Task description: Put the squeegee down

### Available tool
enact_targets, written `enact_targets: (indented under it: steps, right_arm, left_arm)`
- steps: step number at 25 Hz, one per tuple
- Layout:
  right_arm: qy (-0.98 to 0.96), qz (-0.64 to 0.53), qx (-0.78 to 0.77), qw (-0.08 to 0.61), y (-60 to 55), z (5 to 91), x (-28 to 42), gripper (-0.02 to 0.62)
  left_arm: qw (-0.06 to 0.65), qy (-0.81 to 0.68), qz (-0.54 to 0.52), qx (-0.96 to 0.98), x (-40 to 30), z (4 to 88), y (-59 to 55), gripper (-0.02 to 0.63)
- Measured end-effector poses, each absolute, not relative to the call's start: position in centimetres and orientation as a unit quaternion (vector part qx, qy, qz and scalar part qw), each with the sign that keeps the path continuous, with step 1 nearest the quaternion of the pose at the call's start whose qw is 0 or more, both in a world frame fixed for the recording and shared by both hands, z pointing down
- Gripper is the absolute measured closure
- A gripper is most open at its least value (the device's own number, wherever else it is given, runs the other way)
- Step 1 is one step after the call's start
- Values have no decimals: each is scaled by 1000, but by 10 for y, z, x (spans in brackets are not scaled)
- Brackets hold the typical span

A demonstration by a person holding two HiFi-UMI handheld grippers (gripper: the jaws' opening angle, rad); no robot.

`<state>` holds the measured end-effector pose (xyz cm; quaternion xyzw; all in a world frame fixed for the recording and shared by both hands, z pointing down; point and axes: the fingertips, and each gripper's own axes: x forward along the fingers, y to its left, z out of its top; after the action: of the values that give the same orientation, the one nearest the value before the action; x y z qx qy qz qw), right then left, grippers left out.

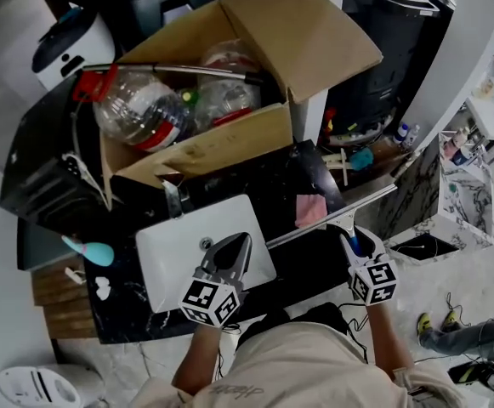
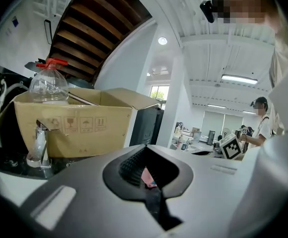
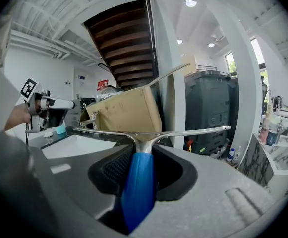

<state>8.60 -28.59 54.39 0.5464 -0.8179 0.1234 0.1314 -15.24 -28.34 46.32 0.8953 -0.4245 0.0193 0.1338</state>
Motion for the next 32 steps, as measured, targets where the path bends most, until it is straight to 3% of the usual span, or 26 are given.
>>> enact_targets:
  steps: [13,32]
  right_arm:
    - [-828,188,464,253,-335,643,59,468]
    - [-819,194,457,287,-333,662,52,441]
  left_arm:
    - [162,-478,50,862,-168,473,-300,592]
    - [154,-498,59,851,-161,465,-305,592]
